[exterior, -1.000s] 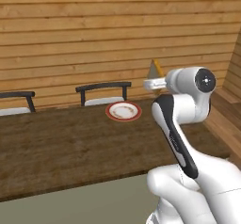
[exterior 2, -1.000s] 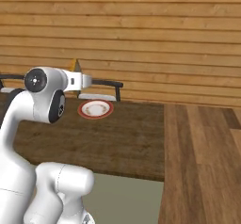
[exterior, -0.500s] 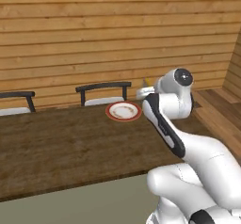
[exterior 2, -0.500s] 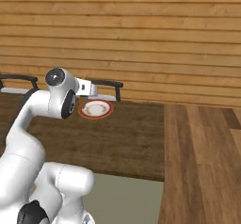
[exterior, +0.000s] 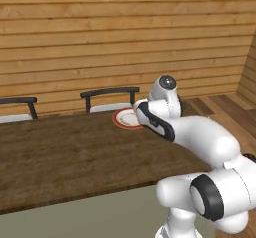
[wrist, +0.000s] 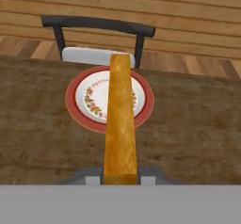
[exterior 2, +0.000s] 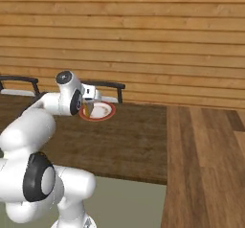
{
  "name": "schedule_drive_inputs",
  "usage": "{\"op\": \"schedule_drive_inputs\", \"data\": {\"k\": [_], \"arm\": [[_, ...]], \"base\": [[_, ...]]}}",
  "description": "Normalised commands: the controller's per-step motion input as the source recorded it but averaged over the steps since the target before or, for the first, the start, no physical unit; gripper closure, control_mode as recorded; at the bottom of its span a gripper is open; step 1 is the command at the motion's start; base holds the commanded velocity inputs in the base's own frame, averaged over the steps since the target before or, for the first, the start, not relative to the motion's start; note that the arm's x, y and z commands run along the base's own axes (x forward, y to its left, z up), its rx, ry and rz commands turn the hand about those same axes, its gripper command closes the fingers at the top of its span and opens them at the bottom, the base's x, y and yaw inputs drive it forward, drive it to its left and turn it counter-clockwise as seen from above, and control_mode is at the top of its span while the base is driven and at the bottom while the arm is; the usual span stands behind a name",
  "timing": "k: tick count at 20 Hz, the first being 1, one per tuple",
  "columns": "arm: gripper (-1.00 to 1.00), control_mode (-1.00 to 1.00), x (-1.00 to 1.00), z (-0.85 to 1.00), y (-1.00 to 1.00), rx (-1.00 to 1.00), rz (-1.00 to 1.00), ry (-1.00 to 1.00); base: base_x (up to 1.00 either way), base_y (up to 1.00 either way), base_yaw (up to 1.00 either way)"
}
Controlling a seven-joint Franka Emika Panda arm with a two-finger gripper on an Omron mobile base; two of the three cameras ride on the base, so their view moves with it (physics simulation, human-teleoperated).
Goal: Start the toaster. Once the lever pops up, take the bread to the plate on the dining counter.
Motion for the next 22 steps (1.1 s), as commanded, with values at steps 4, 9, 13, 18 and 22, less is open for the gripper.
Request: {"op": "schedule_drive_inputs", "data": {"k": [4,9,13,18,22], "arm": [[1.0,-1.0,0.61,-0.29,0.28,-0.26,0.0,0.0],[1.0,-1.0,0.55,-0.2,0.08,-0.21,0.0,0.0],[1.0,-1.0,0.41,-0.23,0.0,-0.05,0.0,0.0],[1.0,-1.0,0.41,-0.24,0.0,0.0,0.0,0.0],[1.0,-1.0,0.45,-0.19,0.0,0.0,0.0,0.0]], "base": [[0.0,0.0,0.0],[0.0,0.0,0.0],[0.0,0.0,0.0],[0.0,0.0,0.0],[0.0,0.0,0.0]]}}
